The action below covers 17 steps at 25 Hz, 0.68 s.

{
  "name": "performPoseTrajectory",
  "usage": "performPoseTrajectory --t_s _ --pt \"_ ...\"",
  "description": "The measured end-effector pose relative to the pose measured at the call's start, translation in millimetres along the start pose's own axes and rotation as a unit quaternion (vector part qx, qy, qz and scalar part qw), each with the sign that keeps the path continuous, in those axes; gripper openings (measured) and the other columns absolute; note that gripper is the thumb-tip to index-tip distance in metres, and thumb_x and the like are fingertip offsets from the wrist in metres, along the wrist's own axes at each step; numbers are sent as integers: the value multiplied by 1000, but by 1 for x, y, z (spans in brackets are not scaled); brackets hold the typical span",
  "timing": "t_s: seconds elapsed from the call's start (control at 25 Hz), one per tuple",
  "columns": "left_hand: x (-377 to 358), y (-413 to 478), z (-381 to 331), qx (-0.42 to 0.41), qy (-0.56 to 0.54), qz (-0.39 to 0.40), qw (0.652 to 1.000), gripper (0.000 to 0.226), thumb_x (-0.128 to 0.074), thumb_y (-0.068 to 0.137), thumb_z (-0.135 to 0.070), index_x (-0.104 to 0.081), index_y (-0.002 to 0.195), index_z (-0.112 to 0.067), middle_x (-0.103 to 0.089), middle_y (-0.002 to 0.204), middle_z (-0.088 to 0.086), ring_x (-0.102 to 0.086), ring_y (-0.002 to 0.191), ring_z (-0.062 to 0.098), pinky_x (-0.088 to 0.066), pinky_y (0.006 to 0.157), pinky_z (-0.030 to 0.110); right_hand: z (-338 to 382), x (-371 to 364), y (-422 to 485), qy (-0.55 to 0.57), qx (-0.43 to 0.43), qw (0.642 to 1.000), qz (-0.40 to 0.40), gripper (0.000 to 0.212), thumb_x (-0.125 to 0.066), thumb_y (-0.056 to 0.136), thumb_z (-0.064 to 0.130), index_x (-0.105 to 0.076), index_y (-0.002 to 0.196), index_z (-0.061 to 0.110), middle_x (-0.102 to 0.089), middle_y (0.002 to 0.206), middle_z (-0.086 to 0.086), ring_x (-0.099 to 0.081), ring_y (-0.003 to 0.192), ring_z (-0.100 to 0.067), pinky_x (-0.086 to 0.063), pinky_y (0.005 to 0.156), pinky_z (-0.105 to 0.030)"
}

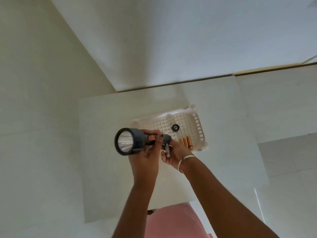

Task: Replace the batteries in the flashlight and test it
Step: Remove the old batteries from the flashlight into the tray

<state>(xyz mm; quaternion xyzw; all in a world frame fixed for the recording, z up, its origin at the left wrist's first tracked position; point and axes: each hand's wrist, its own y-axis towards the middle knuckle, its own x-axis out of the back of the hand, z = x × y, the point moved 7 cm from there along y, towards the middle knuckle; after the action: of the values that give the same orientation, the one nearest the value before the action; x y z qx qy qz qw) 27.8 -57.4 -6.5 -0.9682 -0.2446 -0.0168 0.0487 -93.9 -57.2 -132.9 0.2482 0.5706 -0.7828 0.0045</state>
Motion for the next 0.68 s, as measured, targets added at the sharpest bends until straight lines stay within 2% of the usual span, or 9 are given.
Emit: performPoseTrajectory --t_s 0.08,0.16,0.28,0.36,0.4,0.52,0.6,0.68 --pt "5 6 4 14 4 -14 1000 25 -73 83 -10 -62 92 -30 -71 89 -7 -70 93 21 -57 88 50 0 -1 0 17 11 1000 13 29 -45 100 29 -60 98 4 -65 76 -11 -52 52 -16 -51 49 -25" --pt "13 7 12 34 -20 -30 999 25 -73 83 -7 -62 90 -29 -71 89 -7 -70 96 23 -57 85 51 2 -3 0 42 26 998 40 29 -51 97 35 -62 93 7 -67 72 -10 -55 52 -17 -53 52 -27" --pt "25 1 30 136 -121 -99 978 17 -70 84 -10 -59 96 -15 -70 102 4 -68 106 28 -61 77 42 9 -6 -4 34 50 995 80 26 -62 90 32 -64 95 6 -68 74 -10 -57 54 -17 -55 55 -29" --pt "33 -5 39 193 -157 -149 957 18 -66 88 -13 -56 102 -10 -71 107 10 -69 106 26 -62 76 40 13 -4 -1 -2 73 996 55 23 -67 88 28 -64 96 6 -67 74 -8 -57 55 -13 -54 53 -27" --pt "36 -7 38 203 -168 -164 951 17 -64 90 -13 -55 104 -9 -73 104 7 -71 103 24 -62 76 41 16 0 1 -3 90 996 20 21 -67 87 27 -64 93 7 -66 72 -7 -57 53 -12 -52 50 -25" --pt "46 -4 28 181 -186 -194 946 14 -61 93 -13 -56 106 -10 -76 90 -5 -73 96 16 -62 72 39 29 26 2 94 151 981 -77 17 -66 88 25 -62 90 9 -60 68 -6 -58 50 -12 -47 42 -23" --pt "51 -1 23 180 -192 -183 947 20 -62 92 -14 -54 110 -9 -76 89 -6 -73 98 17 -62 72 40 37 32 0 97 167 979 -62 18 -66 88 24 -62 96 8 -62 70 -8 -61 54 -15 -48 42 -23" --pt "49 1 14 169 -184 -157 955 21 -67 88 -18 -56 105 -11 -74 94 -1 -71 103 23 -61 77 45 38 26 -2 95 162 982 -19 18 -66 85 18 -59 98 7 -66 72 -11 -62 55 -21 -50 44 -26"
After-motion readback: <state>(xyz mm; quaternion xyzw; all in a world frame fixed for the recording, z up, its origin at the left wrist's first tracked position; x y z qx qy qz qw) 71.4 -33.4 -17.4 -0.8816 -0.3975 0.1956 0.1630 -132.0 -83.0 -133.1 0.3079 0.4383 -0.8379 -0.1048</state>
